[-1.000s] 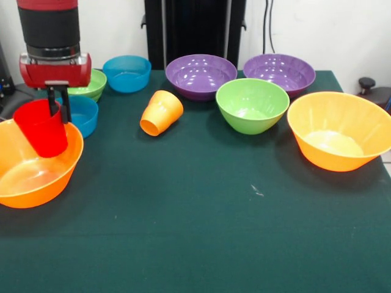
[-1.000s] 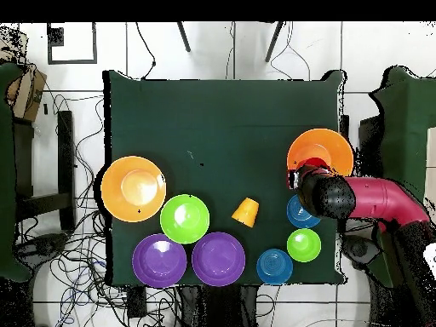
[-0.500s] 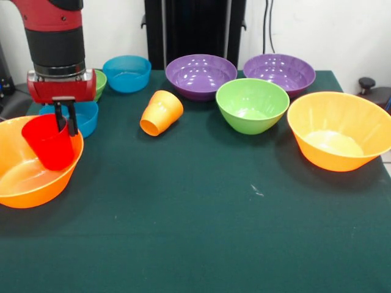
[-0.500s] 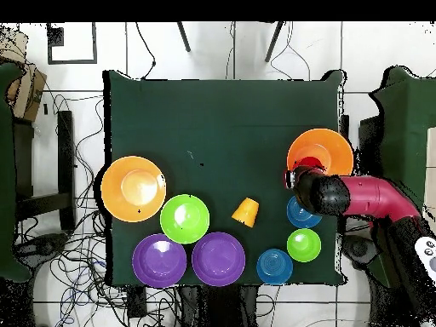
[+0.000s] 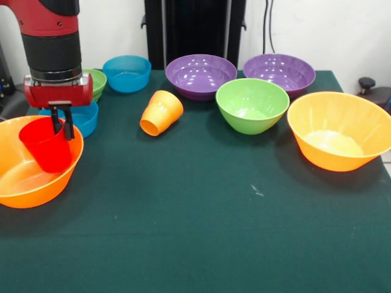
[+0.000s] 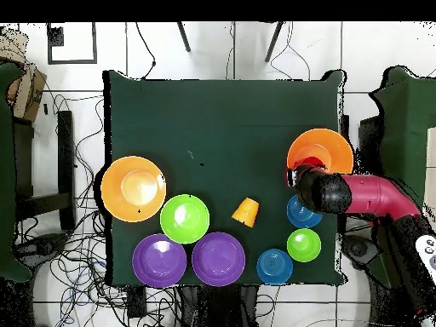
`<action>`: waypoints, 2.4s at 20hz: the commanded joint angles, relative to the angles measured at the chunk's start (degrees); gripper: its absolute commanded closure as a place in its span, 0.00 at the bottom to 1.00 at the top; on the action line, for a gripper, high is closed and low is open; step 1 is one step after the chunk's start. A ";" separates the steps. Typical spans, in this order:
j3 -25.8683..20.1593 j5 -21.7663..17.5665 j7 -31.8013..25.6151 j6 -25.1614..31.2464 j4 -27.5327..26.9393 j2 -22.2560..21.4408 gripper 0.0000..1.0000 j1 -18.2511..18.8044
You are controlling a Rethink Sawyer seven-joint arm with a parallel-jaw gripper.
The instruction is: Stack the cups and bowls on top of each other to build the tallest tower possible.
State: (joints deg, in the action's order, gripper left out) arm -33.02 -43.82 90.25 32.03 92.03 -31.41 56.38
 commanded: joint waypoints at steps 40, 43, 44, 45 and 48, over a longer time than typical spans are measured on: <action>3.97 -6.65 -0.93 -7.07 -0.89 3.55 1.00 -5.22; 5.10 -6.51 1.02 -8.08 -0.25 3.29 1.00 -6.63; 5.54 -6.39 1.61 -8.52 -0.08 3.25 1.00 -7.15; 5.78 -6.14 1.82 -8.61 -0.24 3.49 1.00 -7.46; 6.89 -5.61 3.13 -9.46 0.15 3.52 1.00 -8.84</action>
State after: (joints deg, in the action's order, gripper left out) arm -28.83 -45.08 90.25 25.74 91.14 -28.69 51.62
